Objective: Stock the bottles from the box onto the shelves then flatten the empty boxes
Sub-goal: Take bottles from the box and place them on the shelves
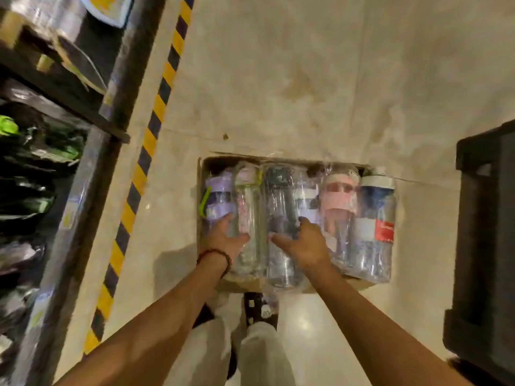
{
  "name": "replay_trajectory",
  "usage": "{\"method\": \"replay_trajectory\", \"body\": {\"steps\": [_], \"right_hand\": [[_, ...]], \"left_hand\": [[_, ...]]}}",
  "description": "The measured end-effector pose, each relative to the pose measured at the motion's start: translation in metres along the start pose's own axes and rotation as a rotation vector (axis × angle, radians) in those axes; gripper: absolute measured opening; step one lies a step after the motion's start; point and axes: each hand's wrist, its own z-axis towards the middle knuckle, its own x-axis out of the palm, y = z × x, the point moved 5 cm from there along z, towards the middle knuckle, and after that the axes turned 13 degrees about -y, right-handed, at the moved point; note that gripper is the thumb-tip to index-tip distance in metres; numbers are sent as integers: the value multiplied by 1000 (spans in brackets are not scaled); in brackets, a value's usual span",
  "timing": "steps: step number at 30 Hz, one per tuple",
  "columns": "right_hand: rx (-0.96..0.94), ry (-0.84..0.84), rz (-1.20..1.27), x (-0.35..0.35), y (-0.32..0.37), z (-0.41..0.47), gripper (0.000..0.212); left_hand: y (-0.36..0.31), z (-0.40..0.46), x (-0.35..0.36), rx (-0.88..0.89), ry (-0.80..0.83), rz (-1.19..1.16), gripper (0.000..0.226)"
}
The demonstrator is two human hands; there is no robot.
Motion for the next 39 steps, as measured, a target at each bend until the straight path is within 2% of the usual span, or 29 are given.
{"method": "replay_trajectory", "body": {"steps": [5, 7, 11, 16, 19, 21, 28, 31, 35, 37, 39], "right_hand": [[-16, -140, -151, 16, 7, 13, 82], [19, -138, -135, 21, 7, 18, 80], [56, -120, -11, 20, -5, 28, 71], [65, 6, 145, 8, -13, 32, 56], [92, 53, 212, 5, -16, 31, 65], [112, 80, 236, 2, -18, 30, 67], [97, 77, 385, -20, -8, 10, 44], [108, 60, 499, -39, 6, -10, 63], [40, 81, 599, -82, 54, -46, 84], [11, 114, 624, -103, 89, -69, 102], [-45, 151, 661, -124, 128, -94, 105]], "left_hand": [[1, 19, 16, -8, -64, 174, 53], [1, 22, 18, -20, -75, 236, 58], [2, 29, 24, -120, -54, 212, 72], [6, 21, 38, -242, 76, 3, 92], [3, 10, 43, -261, 107, -136, 101], [4, 7, 44, -267, 127, -180, 100], [-3, -17, 17, -231, 113, -344, 92], [-17, -33, -14, -183, 98, -473, 78], [-42, -62, -85, -101, 24, -612, 72], [-56, -79, -127, -50, -40, -642, 66], [-71, -96, -173, 30, -146, -627, 59]]}}
